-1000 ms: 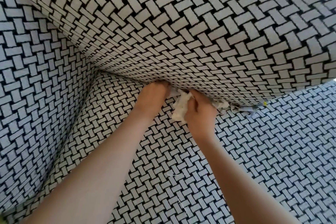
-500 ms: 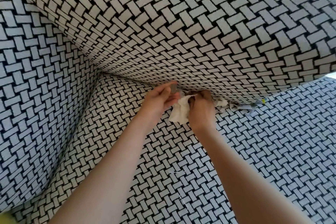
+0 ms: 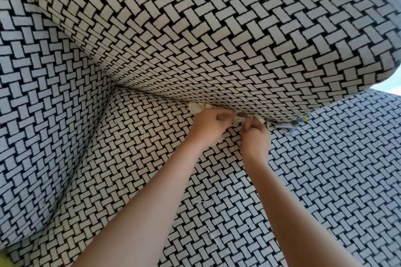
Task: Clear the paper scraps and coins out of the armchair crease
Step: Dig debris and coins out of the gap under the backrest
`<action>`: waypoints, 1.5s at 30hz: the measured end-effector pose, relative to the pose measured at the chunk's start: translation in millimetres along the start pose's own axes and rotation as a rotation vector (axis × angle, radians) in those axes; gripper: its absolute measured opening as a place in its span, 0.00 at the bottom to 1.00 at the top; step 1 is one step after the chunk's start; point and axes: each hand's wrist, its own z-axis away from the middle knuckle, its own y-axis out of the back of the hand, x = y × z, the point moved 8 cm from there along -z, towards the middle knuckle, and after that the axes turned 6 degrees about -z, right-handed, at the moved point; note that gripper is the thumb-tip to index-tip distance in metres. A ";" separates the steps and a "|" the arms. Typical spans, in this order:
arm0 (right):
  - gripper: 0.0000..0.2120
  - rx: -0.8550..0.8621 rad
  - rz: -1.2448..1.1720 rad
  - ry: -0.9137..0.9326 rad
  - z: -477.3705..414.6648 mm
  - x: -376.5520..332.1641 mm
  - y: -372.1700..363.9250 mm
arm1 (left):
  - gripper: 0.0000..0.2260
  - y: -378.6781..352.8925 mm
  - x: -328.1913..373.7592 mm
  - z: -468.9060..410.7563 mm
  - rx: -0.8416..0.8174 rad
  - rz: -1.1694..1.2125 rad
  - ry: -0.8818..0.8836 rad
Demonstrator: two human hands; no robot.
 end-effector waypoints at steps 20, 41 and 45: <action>0.10 -0.004 0.863 0.436 -14.9 -25.0 -18.2 | 0.11 -3.1 7.1 -0.7 0.209 -0.421 -0.122; 0.13 -0.224 0.196 0.137 15.5 -5.1 -4.3 | 0.08 -14.0 -44.7 48.0 -0.019 0.862 0.441; 0.11 -0.277 0.081 0.026 26.0 -4.7 -2.6 | 0.09 -6.4 -46.8 63.0 -0.018 0.846 0.441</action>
